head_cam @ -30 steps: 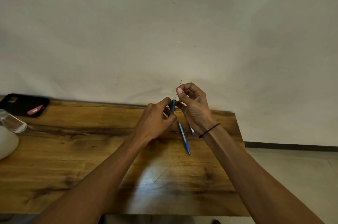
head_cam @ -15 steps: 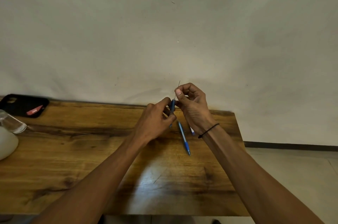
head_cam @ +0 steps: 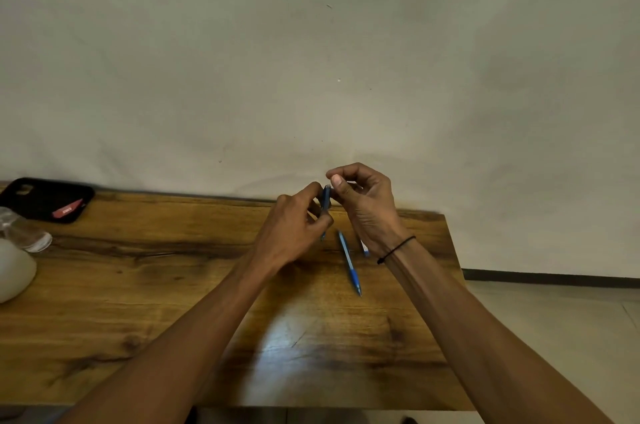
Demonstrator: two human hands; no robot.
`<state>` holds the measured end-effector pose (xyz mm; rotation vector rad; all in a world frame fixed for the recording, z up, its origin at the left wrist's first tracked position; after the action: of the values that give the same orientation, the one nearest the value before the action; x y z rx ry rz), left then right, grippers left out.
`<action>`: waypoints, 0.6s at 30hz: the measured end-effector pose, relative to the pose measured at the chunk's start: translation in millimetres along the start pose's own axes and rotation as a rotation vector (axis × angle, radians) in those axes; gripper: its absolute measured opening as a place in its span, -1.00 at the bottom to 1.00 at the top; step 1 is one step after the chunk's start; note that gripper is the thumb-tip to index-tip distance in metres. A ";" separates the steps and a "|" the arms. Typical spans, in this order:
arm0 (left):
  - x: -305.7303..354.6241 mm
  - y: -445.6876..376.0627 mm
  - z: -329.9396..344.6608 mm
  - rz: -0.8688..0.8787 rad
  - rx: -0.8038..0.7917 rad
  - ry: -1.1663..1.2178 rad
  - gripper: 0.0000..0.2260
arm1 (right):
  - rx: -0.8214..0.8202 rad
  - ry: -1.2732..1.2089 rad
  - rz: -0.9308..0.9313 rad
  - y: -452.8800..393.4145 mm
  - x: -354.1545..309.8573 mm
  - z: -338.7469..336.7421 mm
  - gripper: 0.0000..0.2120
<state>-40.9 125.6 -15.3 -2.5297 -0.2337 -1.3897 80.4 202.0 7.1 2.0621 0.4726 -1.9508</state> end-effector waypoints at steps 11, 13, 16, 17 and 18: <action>2.6 -0.6 -2.4 0.010 0.015 0.023 -0.75 | 0.070 -0.063 0.021 -0.7 -8.3 -8.2 -0.77; 2.8 -1.0 -1.5 0.012 0.015 0.020 -0.76 | 0.072 -0.105 0.030 -1.3 -9.5 -8.7 -0.77; 2.4 -1.2 -0.7 0.013 0.017 0.008 -0.74 | 0.065 -0.159 0.061 -1.1 -10.0 -9.4 -0.77; 2.3 -1.1 -0.7 0.015 0.017 -0.001 -0.73 | 0.056 -0.173 0.066 -0.8 -11.2 -9.3 -0.76; 2.3 -1.0 -0.8 0.019 0.017 -0.014 -0.73 | 0.044 -0.187 0.065 -0.6 -12.9 -9.0 -0.74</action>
<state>-40.6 126.3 -12.8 -2.5223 -0.2217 -1.3575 87.8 205.6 20.6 1.8708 0.3216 -2.1068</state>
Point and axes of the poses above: each hand's wrist, its own y-axis away from the middle knuckle, its own z-axis out of the palm, x = y × z, the point moved 7 cm from there along -y, towards the middle knuckle, and after that the axes turned 9 degrees about y, right-handed, at the moved point
